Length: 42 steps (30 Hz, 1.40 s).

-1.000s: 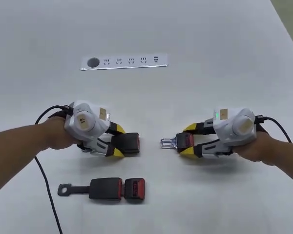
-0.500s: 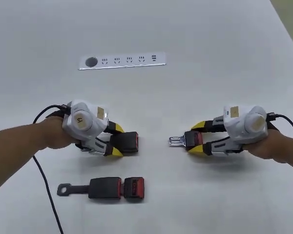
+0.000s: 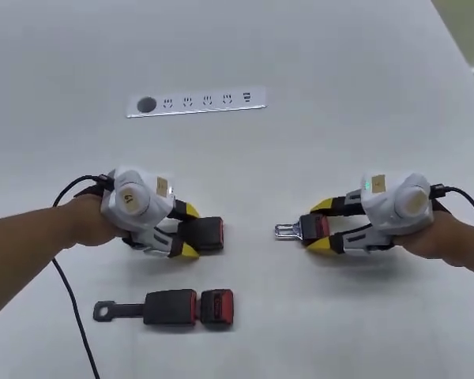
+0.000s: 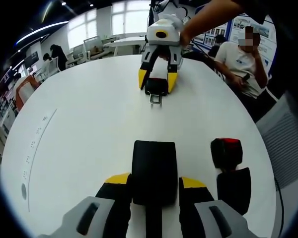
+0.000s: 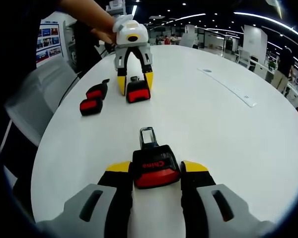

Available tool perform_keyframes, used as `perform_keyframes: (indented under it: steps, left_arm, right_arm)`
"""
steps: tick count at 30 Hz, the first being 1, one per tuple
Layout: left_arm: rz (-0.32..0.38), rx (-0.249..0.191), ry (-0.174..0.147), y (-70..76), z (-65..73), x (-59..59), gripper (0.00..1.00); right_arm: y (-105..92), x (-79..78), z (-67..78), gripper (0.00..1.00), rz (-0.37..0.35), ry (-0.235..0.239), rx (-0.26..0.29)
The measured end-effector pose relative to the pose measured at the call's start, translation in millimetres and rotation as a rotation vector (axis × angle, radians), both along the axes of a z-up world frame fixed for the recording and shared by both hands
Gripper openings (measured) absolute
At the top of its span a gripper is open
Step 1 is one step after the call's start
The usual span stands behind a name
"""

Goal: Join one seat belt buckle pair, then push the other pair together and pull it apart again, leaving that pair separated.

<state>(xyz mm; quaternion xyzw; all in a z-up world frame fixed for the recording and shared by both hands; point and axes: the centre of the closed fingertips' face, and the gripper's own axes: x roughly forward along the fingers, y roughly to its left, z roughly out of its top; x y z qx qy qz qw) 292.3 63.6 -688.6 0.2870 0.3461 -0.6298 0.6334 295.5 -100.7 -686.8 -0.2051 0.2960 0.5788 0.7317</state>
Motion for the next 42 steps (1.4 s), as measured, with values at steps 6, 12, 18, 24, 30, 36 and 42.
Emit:
perform_keyframes:
  steps: [6, 12, 18, 24, 30, 36, 42]
  left_arm:
    - [0.054, 0.030, 0.036, -1.0, 2.3, -4.4, 0.68]
    - [0.142, -0.003, 0.067, -1.4, 16.5, -8.9, 0.84]
    - [0.276, -0.043, 0.071, 7.5, 26.7, -1.2, 0.92]
    - [0.400, -0.101, 0.056, 14.2, 47.2, -0.6, 0.98]
    - [0.559, -0.147, -0.003, 34.3, 70.2, 1.1, 1.00]
    - [0.664, -0.194, -0.018, 59.6, 86.2, -15.5, 1.00]
    - [0.756, -0.236, -0.041, 86.0, 95.9, -32.2, 1.00]
  right_arm:
    - [2.8, 4.4, -1.0, 0.55, -0.111, 0.041, 0.013]
    - [-1.0, 12.6, 6.2, 0.68, -0.266, 0.003, 0.045]
    - [-7.2, 20.2, 24.0, 0.72, -0.432, -0.058, 0.101]
    - [-10.2, 16.9, 44.9, 0.77, -0.585, -0.105, 0.148]
    - [-4.6, 2.5, 63.0, 0.79, -0.667, -0.141, 0.169]
    - [0.4, -5.4, 80.7, 0.86, -0.736, -0.172, 0.201]
    - [10.2, -16.0, 95.8, 0.92, -0.777, -0.195, 0.228]
